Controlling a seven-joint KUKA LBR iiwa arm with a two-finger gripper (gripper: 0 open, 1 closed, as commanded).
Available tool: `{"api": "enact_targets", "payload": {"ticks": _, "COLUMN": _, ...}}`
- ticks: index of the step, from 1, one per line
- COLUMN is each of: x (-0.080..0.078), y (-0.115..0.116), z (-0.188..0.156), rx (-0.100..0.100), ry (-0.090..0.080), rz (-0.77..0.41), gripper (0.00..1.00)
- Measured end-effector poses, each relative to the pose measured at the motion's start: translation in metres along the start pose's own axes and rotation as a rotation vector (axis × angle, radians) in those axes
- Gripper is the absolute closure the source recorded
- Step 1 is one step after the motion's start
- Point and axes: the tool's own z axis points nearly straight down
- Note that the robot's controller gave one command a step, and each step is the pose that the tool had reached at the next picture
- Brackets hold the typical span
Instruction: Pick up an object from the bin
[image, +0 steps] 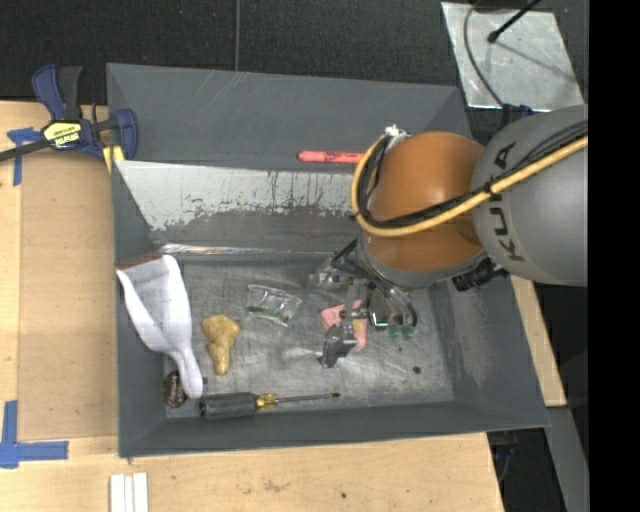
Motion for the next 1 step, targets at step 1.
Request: {"api": "enact_targets", "payload": {"ticks": 1, "x": -0.0018, "y": -0.0001, "z": -0.0041, "rx": -0.001, "ry": -0.008, "rz": 0.002, "gripper": 0.00}}
